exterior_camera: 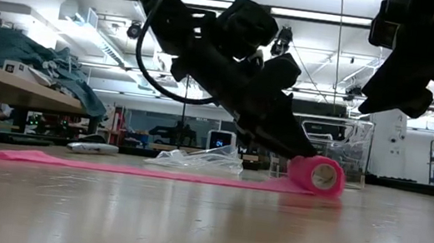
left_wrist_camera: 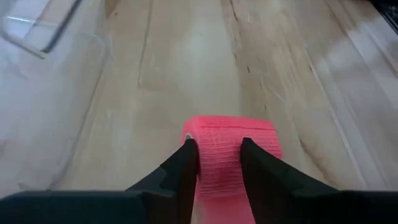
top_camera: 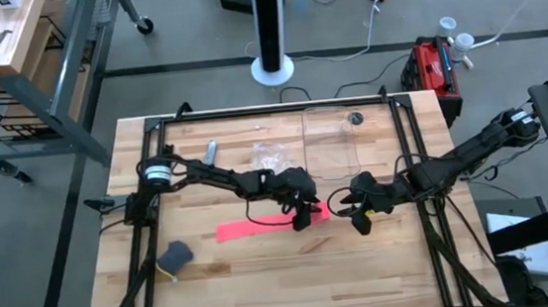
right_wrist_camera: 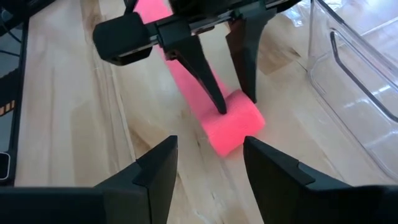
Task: Roll bandage
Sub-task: Roll the pink bandage
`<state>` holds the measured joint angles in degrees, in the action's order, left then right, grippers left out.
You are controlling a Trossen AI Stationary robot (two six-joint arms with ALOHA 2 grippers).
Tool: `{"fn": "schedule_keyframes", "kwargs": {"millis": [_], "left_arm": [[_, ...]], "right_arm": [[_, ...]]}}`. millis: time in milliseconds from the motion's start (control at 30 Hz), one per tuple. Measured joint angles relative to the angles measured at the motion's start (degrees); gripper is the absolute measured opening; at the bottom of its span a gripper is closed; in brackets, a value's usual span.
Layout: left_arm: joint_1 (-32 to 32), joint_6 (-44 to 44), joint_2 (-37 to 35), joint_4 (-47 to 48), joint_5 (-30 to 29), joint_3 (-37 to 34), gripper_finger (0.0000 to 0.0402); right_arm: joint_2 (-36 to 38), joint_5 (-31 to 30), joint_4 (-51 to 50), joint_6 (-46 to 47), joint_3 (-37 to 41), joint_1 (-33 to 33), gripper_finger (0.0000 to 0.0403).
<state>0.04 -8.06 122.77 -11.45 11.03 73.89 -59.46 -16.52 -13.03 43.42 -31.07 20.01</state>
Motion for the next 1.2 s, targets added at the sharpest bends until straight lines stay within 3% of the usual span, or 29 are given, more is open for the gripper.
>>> {"fn": "schedule_keyframes", "kwargs": {"millis": [200,433,633,1200], "left_arm": [[-0.9,-0.6,-0.1,2.9,0.2,0.0,0.0058],[-1.6,-0.2,0.1,5.6,0.9,-0.3,0.0021],[-2.4,1.3,0.2,8.0,-0.9,-0.4,0.0001],[-3.3,3.3,-1.7,7.1,-3.6,-0.6,0.0000]], "right_arm": [[0.0,-1.4,0.2,0.0,0.0,0.0,0.0174],[4.2,-17.3,1.9,-1.1,-0.9,2.9,0.0170],[5.0,-17.6,-1.2,-1.5,-0.6,6.6,0.0153],[-5.3,-17.6,-1.3,6.2,0.0,13.6,0.0106]]}}
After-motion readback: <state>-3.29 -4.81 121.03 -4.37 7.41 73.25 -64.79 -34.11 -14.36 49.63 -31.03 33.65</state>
